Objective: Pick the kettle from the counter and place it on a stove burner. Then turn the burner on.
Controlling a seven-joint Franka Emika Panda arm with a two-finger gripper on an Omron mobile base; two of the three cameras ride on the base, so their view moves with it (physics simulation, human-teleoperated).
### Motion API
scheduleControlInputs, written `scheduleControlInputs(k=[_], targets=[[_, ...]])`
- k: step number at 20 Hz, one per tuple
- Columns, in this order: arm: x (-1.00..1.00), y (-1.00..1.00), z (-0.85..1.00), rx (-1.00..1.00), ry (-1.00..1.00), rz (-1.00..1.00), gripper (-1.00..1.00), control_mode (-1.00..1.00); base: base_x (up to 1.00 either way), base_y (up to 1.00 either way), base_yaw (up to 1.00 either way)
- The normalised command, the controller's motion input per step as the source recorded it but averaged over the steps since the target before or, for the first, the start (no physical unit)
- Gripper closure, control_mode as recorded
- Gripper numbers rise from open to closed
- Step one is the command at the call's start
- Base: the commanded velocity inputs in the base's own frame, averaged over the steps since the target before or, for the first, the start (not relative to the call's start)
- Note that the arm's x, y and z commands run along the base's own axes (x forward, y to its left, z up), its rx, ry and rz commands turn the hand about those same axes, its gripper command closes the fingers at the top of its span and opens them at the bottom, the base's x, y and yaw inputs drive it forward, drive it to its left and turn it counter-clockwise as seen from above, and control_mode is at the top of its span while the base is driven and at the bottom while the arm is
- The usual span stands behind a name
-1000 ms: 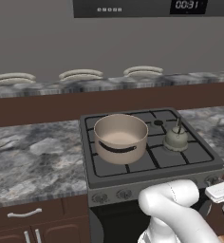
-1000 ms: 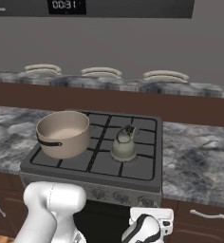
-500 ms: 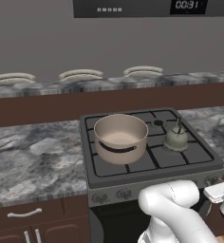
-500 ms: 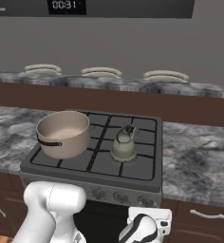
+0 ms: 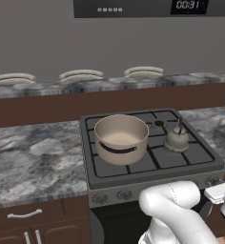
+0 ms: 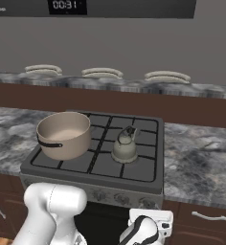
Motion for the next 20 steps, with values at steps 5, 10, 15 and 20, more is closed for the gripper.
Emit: scheduleControlInputs(k=[5,10,15,20], targets=[[0.0,0.0,0.0,0.0,0.0,0.02,1.0,-1.0,0.0,0.0,0.0],[0.0,0.0,0.0,0.0,0.0,0.1,1.0,-1.0,0.0,0.0,0.0],[0.0,0.0,0.0,-0.03,-0.01,0.09,1.0,-1.0,0.0,0.0,0.0],[0.0,0.0,0.0,-0.09,-0.01,0.08,1.0,-1.0,0.0,0.0,0.0]])
